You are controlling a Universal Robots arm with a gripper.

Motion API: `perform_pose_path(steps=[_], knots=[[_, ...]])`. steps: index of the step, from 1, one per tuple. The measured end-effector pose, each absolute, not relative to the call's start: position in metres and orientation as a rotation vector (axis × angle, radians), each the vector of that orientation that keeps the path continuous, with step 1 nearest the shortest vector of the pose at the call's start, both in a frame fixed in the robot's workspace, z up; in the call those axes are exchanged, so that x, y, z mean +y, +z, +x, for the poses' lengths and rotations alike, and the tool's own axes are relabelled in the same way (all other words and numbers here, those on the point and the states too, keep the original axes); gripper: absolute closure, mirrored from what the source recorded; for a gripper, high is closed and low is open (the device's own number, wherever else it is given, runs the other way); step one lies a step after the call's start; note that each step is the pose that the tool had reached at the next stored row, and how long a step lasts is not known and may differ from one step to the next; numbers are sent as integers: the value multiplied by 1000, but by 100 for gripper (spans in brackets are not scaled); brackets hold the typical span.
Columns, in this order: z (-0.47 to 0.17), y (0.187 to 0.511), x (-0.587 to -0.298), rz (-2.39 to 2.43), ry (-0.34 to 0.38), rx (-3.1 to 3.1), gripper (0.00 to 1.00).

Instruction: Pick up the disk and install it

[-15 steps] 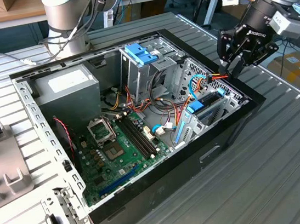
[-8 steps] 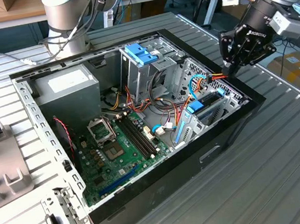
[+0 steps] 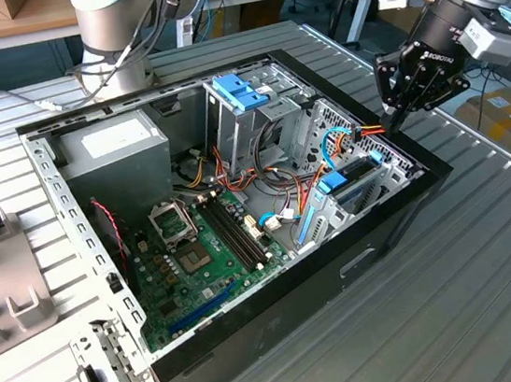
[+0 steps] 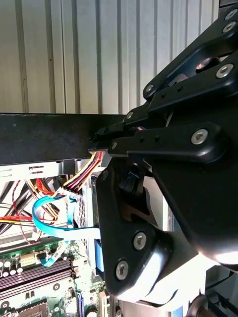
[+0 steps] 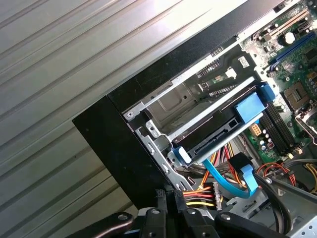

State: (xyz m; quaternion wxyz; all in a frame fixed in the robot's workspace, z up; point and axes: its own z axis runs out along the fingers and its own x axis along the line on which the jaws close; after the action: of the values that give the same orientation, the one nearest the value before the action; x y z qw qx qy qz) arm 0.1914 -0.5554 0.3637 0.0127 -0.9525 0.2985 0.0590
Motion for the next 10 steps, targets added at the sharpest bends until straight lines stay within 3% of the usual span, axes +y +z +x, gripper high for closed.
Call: perform_pose_path(steps=[10], knots=[[183, 369, -542, -2968, 182, 930, 83]])
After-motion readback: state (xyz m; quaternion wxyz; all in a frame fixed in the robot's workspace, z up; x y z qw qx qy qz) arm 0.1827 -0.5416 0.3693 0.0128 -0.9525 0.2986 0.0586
